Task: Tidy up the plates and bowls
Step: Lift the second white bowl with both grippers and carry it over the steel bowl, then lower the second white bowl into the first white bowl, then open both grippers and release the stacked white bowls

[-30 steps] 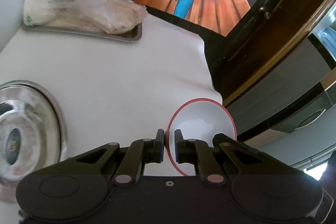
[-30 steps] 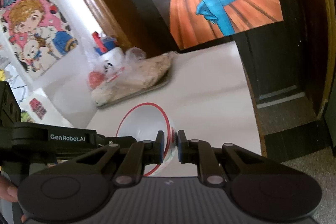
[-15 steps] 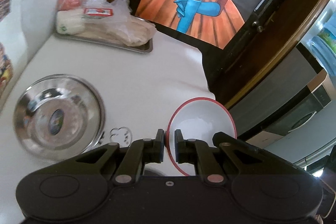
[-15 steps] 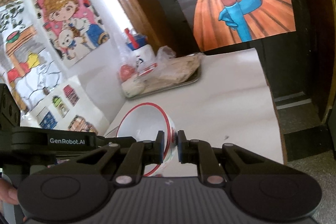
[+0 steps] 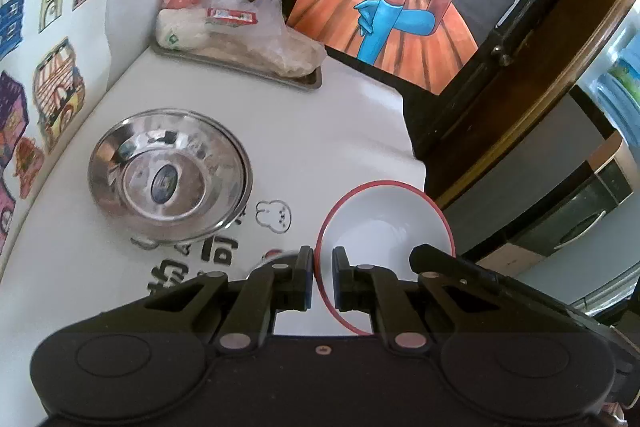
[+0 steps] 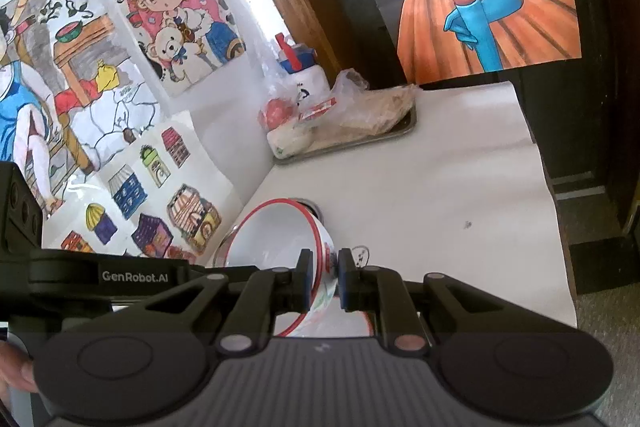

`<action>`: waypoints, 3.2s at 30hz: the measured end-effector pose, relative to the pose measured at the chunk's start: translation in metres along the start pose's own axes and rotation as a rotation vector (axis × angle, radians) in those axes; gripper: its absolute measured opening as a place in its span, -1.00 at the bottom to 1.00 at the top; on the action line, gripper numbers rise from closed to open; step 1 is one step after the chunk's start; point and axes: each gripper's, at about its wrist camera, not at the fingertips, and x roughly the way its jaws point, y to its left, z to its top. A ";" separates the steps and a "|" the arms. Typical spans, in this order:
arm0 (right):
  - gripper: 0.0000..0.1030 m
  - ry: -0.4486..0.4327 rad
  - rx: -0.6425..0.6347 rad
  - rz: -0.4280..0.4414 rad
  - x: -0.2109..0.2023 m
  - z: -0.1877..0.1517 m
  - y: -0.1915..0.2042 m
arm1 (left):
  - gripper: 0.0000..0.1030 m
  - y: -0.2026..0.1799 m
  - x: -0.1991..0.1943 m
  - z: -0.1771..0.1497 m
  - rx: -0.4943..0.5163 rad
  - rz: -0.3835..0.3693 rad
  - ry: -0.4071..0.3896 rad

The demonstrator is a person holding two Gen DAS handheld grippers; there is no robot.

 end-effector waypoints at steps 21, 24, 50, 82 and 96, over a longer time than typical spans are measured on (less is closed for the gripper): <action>-0.72 0.092 0.016 0.001 0.014 -0.035 -0.013 | -0.82 0.009 0.016 -0.034 0.002 0.057 0.085; -0.72 0.108 0.015 -0.002 0.021 -0.037 -0.014 | -0.82 0.011 0.022 -0.034 0.002 0.067 0.096; -0.71 0.197 0.018 -0.011 0.046 -0.039 -0.018 | -0.81 0.012 0.043 -0.026 0.056 0.140 0.147; -0.55 0.250 0.020 -0.007 0.048 -0.031 -0.016 | -0.79 0.011 0.061 -0.016 0.075 0.166 0.215; -0.40 0.242 0.009 -0.008 0.046 -0.031 -0.020 | -0.78 0.010 0.062 -0.016 0.075 0.167 0.212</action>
